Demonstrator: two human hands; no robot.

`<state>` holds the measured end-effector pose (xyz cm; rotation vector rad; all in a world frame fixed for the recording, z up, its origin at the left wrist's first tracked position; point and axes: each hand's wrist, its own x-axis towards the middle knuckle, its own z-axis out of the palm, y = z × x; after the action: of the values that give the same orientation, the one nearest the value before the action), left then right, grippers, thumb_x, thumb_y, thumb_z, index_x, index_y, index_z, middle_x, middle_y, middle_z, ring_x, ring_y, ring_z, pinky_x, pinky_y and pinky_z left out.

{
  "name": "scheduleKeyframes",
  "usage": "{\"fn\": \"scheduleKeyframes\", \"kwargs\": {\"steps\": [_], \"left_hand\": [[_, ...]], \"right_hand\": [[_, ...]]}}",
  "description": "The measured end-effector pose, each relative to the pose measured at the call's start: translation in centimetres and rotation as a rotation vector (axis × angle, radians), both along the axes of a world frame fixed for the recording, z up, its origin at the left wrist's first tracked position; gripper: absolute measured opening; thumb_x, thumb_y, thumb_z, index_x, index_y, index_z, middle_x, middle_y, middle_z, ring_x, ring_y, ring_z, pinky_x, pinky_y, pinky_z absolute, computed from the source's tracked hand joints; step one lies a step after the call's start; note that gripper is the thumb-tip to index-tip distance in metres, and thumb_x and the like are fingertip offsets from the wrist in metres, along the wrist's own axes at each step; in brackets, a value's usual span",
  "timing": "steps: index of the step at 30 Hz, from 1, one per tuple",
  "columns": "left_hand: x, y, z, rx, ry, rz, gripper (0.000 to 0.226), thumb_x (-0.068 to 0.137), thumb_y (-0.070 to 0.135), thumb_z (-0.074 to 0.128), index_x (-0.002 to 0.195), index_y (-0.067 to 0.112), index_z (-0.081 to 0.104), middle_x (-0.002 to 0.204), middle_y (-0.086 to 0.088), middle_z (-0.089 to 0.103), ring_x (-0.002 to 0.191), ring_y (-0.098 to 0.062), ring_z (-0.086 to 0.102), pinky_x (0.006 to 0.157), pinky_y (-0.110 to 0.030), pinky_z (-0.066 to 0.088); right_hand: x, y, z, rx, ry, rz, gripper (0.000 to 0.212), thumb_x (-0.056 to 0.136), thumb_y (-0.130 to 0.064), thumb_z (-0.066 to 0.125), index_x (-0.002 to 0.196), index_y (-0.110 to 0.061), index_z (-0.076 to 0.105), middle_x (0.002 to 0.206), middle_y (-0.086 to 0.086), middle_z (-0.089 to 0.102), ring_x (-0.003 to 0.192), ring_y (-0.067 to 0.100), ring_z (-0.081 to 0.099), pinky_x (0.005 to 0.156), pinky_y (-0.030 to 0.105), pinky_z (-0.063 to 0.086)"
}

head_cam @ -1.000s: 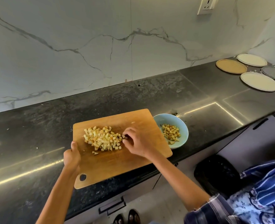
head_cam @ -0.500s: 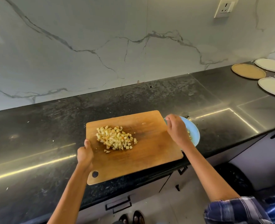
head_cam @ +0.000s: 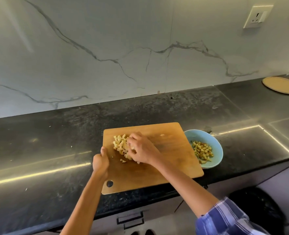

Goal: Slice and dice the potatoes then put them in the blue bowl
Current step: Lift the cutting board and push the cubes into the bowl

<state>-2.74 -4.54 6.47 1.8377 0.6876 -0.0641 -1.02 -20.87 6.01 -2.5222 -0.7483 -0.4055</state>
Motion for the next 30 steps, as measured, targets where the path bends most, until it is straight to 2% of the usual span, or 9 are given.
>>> {"fn": "scheduleKeyframes", "kwargs": {"steps": [3, 7, 9, 11, 14, 18, 22, 26, 30], "left_hand": [[-0.3, 0.2, -0.2, -0.009, 0.004, 0.014, 0.045, 0.1, 0.038, 0.03, 0.075, 0.005, 0.047, 0.077, -0.008, 0.047, 0.064, -0.015, 0.042, 0.06, -0.031, 0.033], [-0.4, 0.2, -0.3, -0.017, 0.003, 0.022, 0.044, 0.101, 0.038, 0.03, 0.075, 0.007, 0.046, 0.08, -0.009, 0.047, 0.065, -0.014, 0.041, 0.07, -0.031, 0.035], [-0.4, 0.2, -0.4, -0.019, 0.005, 0.02, 0.045, 0.1, 0.039, 0.029, 0.09, 0.001, 0.05, 0.076, -0.006, 0.047, 0.066, -0.014, 0.042, 0.072, -0.031, 0.035], [-0.4, 0.2, -0.6, -0.018, 0.014, 0.012, 0.048, 0.101, 0.039, 0.029, 0.112, -0.003, 0.049, 0.083, -0.007, 0.05, 0.079, -0.019, 0.046, 0.08, -0.035, 0.036], [-0.5, 0.2, -1.0, -0.002, 0.035, 0.007, 0.054, 0.101, 0.04, 0.028, 0.125, -0.006, 0.043, 0.105, -0.013, 0.047, 0.095, -0.025, 0.044, 0.087, -0.038, 0.036], [-0.5, 0.4, -1.3, -0.001, 0.023, 0.017, 0.055, 0.101, 0.039, 0.028, 0.123, -0.008, 0.044, 0.099, -0.014, 0.046, 0.091, -0.026, 0.043, 0.08, -0.035, 0.033], [-0.5, 0.4, -1.4, -0.014, 0.018, 0.03, 0.054, 0.1, 0.039, 0.029, 0.118, -0.008, 0.047, 0.095, -0.014, 0.047, 0.087, -0.023, 0.043, 0.077, -0.032, 0.032], [-0.5, 0.2, -1.2, -0.017, 0.029, 0.036, 0.054, 0.101, 0.039, 0.029, 0.12, -0.009, 0.046, 0.097, -0.015, 0.046, 0.089, -0.025, 0.042, 0.078, -0.033, 0.032], [-0.3, 0.2, -0.9, -0.025, 0.032, 0.036, 0.054, 0.101, 0.039, 0.029, 0.122, -0.009, 0.046, 0.099, -0.014, 0.046, 0.091, -0.025, 0.042, 0.079, -0.033, 0.031]], "right_hand": [[-0.9, -3.5, -1.3, 0.037, 0.004, -0.09, 0.006, 0.079, -0.009, 0.051, 0.074, -0.006, 0.053, 0.081, 0.003, 0.052, 0.078, 0.017, 0.05, 0.068, 0.025, 0.045], [-1.9, -7.2, -3.0, 0.211, 0.063, -0.26, 0.031, 0.087, -0.024, 0.033, 0.081, -0.006, 0.057, 0.086, 0.001, 0.053, 0.084, 0.014, 0.05, 0.076, 0.029, 0.046], [-2.6, -6.9, -2.9, 0.167, 0.048, -0.246, 0.033, 0.091, -0.033, 0.038, 0.09, -0.008, 0.06, 0.091, 0.001, 0.056, 0.09, 0.014, 0.051, 0.082, 0.028, 0.045], [-3.4, -6.4, -2.9, 0.081, -0.034, -0.227, 0.031, 0.09, -0.037, 0.046, 0.091, -0.01, 0.06, 0.092, 0.002, 0.056, 0.09, 0.015, 0.05, 0.083, 0.025, 0.042], [-4.0, -7.2, -3.0, 0.046, -0.087, -0.249, 0.013, 0.083, -0.022, 0.049, 0.079, -0.01, 0.054, 0.083, 0.002, 0.052, 0.08, 0.017, 0.049, 0.069, 0.027, 0.049], [-3.8, -10.9, -2.7, -0.007, -0.086, -0.36, 0.005, 0.077, -0.012, 0.053, 0.073, -0.009, 0.052, 0.076, 0.003, 0.051, 0.073, 0.017, 0.048, 0.061, 0.027, 0.045], [-3.8, -15.4, -2.6, -0.022, -0.063, -0.552, 0.012, 0.076, -0.003, 0.061, 0.072, -0.007, 0.05, 0.07, 0.004, 0.049, 0.066, 0.016, 0.045, 0.057, 0.025, 0.04], [-3.3, -18.5, -3.0, 0.065, 0.035, -0.775, 0.007, 0.082, 0.003, 0.055, 0.076, 0.0, 0.057, 0.072, 0.014, 0.056, 0.067, 0.027, 0.049, 0.058, 0.039, 0.044], [-3.7, -16.6, -0.9, 0.246, 0.068, -0.577, 0.015, 0.092, -0.004, 0.051, 0.087, 0.0, 0.064, 0.078, 0.009, 0.064, 0.069, 0.019, 0.057, 0.061, 0.024, 0.043]]}}
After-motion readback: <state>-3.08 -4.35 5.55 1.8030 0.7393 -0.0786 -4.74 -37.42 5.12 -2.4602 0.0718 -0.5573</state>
